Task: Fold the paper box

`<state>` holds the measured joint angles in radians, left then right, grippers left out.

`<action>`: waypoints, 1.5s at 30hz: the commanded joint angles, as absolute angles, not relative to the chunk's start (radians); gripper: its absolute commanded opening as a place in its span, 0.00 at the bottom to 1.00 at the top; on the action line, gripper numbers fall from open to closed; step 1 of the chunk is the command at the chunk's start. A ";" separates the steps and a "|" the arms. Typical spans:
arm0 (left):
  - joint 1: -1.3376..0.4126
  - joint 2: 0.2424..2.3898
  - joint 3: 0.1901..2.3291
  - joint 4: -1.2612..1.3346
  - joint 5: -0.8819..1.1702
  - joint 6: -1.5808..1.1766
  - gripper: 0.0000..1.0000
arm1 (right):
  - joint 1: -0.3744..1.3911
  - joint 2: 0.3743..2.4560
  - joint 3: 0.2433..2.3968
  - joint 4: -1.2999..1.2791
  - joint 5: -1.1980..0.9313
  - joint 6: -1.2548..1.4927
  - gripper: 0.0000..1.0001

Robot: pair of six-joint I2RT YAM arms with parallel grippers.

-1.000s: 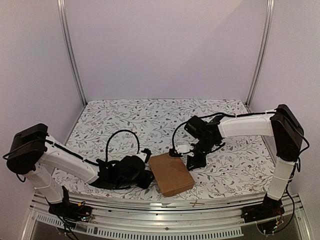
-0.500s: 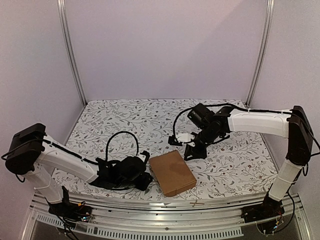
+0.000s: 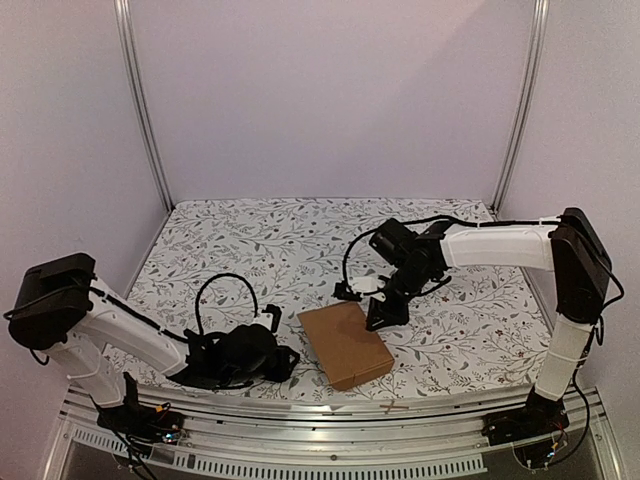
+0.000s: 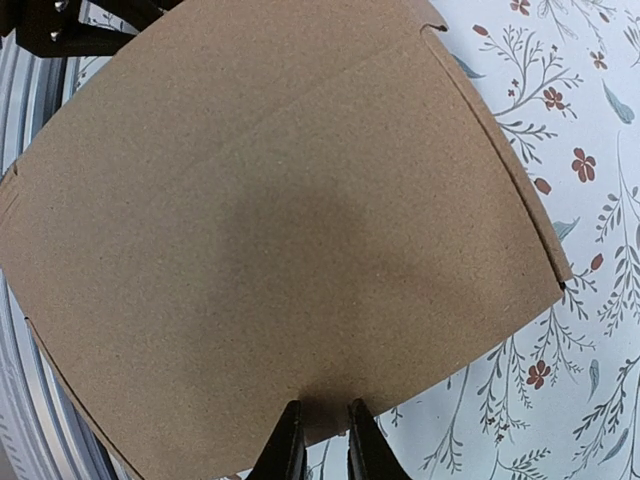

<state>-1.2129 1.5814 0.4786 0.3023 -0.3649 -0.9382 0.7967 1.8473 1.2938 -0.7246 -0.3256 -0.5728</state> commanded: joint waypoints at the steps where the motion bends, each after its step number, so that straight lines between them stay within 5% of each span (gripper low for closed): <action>1: -1.227 1.690 0.492 0.412 -0.355 -0.973 0.38 | 0.784 1.864 1.261 -0.727 -0.310 -0.573 0.14; 25: -1.272 1.958 0.713 0.592 -0.278 -0.838 0.37 | 0.726 1.864 1.259 -0.714 -0.336 -0.552 0.16; 45: -1.302 1.903 0.884 0.434 -0.382 -0.714 0.34 | 0.726 1.814 1.273 -0.723 -0.317 -0.526 0.19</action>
<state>-1.2850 1.9282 0.8581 0.5018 -0.3580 -0.7322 0.7254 1.8538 1.2572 -0.7174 -0.3244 -0.5350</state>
